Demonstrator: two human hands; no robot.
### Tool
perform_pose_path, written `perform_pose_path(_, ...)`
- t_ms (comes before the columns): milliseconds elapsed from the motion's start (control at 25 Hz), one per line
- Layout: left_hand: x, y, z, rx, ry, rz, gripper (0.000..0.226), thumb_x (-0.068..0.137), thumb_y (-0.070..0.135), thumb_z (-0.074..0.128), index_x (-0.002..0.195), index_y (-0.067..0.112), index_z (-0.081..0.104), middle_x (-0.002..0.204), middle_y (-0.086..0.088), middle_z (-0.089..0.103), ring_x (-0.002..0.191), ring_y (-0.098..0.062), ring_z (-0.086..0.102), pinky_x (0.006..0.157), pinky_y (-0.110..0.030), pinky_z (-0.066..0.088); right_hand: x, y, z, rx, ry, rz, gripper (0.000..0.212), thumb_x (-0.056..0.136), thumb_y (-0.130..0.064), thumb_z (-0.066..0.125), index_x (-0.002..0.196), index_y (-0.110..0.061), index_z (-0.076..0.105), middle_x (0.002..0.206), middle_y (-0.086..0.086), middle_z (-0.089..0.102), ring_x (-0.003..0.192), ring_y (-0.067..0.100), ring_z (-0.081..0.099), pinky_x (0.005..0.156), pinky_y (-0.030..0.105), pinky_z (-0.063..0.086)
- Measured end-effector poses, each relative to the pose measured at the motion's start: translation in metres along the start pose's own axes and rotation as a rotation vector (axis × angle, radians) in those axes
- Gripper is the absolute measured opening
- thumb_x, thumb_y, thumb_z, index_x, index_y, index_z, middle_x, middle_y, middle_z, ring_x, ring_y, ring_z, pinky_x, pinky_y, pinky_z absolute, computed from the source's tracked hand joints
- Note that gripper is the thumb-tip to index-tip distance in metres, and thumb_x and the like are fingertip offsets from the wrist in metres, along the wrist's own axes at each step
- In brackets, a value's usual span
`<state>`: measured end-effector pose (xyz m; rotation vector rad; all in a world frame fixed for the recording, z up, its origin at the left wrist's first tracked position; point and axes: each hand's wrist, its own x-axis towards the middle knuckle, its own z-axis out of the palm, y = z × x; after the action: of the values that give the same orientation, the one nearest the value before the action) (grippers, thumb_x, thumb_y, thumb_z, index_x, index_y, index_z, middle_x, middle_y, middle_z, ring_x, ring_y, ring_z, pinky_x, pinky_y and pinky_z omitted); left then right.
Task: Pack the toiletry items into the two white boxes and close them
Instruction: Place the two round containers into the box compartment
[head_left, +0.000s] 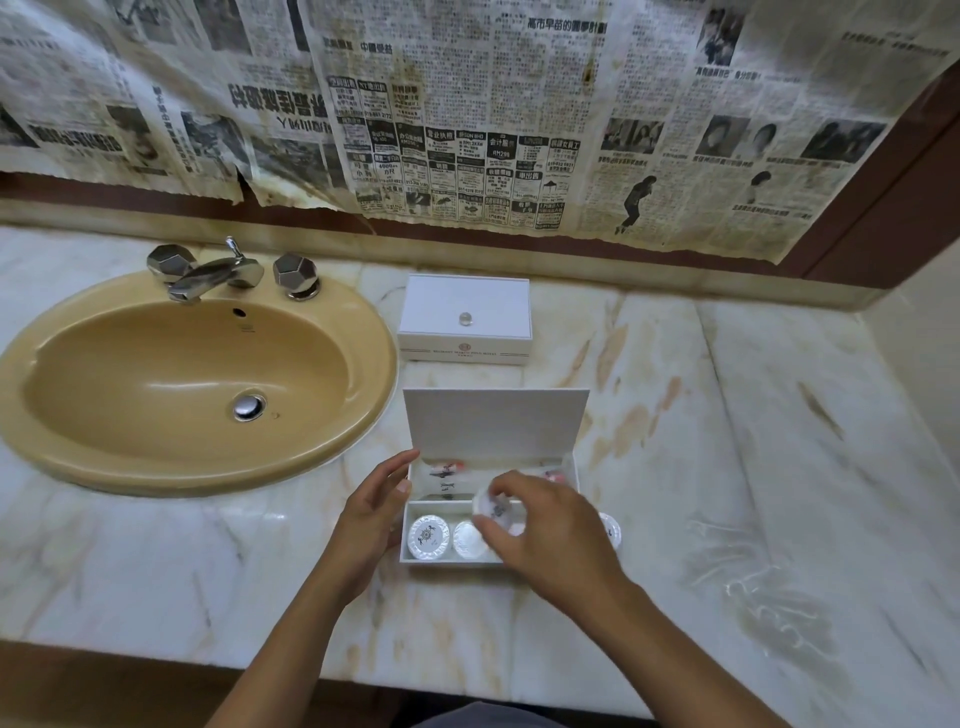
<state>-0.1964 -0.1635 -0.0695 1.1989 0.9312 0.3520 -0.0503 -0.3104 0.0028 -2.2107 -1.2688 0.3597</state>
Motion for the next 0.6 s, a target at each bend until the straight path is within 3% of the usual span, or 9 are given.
perform_pose_path(240,0.0,-0.001,-0.001,-0.024,-0.008,0.002,0.033,0.105,0.018,0.05,0.129,0.036,0.062,0.129,0.002,0.069,0.113,-0.018,0.07,0.08,-0.029,0.059,0.008,-0.015,0.031,-0.251,-0.243,-0.017,0.027,0.085,-0.039,0.051,0.102,-0.019,0.059,0.102,0.001,0.067,0.091,0.024,0.06,0.067,0.03,0.038)
perform_pose_path(440,-0.001,0.0,-0.001,-0.024,-0.004,0.008,0.033,0.104,0.018,0.052,0.128,0.038,0.063,0.129,0.008,0.069,0.114,-0.015,0.069,0.079,-0.025,0.058,0.013,-0.02,0.035,-0.346,-0.339,0.025,0.02,0.085,-0.033,0.055,0.094,-0.016,0.061,0.098,0.007,0.066,0.091,0.03,0.058,0.065,0.03,0.03)
perform_pose_path(600,0.001,-0.002,-0.003,-0.023,-0.003,0.006,0.033,0.104,0.02,0.053,0.126,0.042,0.064,0.131,0.008,0.067,0.122,-0.016,0.064,0.082,-0.026,0.058,0.025,-0.029,0.04,-0.449,-0.406,0.033,0.017,0.085,-0.015,0.058,0.101,-0.011,0.061,0.104,0.011,0.064,0.095,0.031,0.058,0.068,0.03,0.032)
